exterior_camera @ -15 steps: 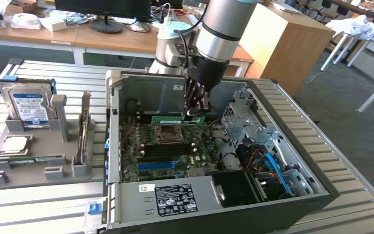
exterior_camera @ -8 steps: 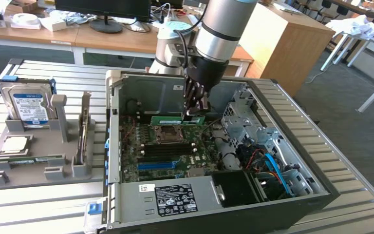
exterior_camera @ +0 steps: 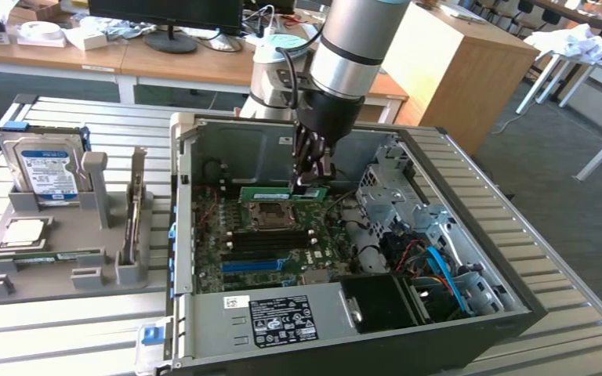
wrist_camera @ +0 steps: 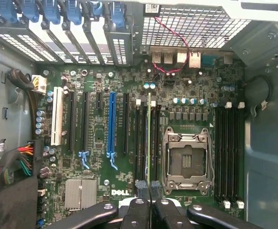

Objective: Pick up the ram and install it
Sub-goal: 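Insert the ram into the slot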

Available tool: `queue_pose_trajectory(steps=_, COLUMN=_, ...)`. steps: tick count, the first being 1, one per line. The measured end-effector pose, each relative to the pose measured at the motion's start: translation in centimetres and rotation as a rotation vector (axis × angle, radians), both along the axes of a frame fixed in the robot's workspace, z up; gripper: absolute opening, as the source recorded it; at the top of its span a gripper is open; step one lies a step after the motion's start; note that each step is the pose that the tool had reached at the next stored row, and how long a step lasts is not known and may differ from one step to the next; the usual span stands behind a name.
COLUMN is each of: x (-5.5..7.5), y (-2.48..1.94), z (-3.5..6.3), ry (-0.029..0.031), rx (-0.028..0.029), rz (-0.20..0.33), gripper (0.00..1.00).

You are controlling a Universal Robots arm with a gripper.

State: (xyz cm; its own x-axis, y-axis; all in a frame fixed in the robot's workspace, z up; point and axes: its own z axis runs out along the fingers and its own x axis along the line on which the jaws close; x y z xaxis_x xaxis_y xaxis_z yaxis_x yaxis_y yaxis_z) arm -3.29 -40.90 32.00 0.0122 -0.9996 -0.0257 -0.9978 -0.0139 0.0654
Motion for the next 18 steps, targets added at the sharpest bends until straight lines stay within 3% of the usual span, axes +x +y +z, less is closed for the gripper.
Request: queue_pose_trajectory(steps=18, x=-0.30, y=-0.20, z=-0.02, ry=0.0001, rx=0.0000, rz=0.000, gripper=0.12)
